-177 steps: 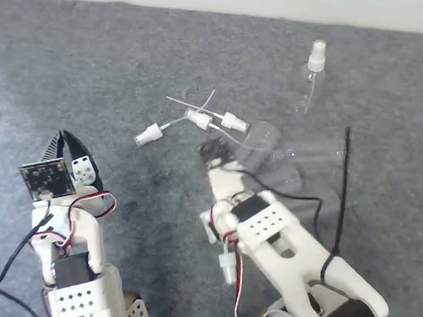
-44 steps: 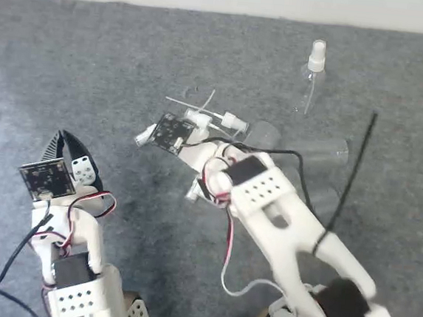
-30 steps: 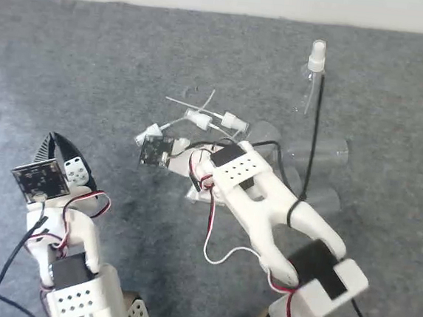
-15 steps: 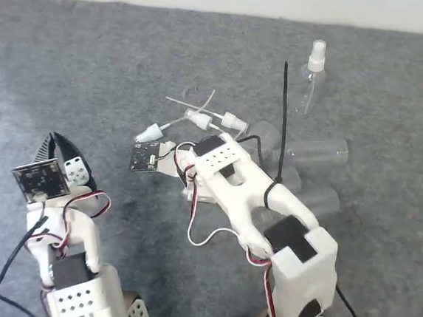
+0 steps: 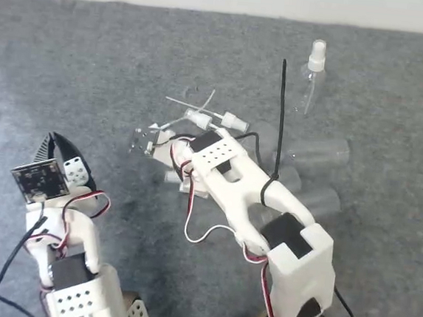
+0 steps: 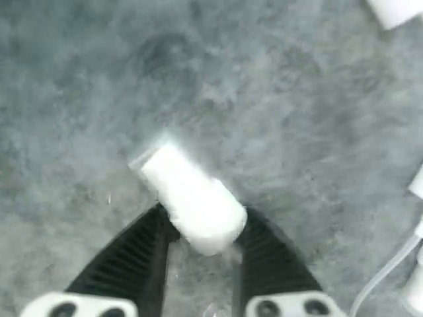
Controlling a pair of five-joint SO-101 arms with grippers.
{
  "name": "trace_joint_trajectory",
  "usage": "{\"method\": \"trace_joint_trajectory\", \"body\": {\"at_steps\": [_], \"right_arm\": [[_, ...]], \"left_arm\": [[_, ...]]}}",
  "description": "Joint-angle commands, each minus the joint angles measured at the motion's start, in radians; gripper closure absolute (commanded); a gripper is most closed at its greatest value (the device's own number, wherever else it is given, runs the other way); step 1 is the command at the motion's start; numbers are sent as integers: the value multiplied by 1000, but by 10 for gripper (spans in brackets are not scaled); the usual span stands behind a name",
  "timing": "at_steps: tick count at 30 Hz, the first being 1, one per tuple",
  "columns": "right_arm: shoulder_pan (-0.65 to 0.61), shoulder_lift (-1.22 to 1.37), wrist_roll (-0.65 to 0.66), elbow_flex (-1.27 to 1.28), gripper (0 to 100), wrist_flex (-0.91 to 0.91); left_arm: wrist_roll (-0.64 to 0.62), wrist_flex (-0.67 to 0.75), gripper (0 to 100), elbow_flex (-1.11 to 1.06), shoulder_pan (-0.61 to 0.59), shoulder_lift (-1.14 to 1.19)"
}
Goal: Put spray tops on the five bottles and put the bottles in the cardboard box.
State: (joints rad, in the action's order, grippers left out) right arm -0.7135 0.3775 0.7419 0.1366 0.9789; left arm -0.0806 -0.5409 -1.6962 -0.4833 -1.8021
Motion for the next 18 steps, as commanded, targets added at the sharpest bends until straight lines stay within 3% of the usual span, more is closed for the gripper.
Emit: {"method": "trace_joint_trajectory", "body": {"at_steps": [1,18], "right_arm": [[-7,-143,-84,-44,991,27],[8,-418,-287,-44,991,148]], "left_arm": [[6,2,987,12,-5,-17],[6,2,987,12,-3,-17]]}}
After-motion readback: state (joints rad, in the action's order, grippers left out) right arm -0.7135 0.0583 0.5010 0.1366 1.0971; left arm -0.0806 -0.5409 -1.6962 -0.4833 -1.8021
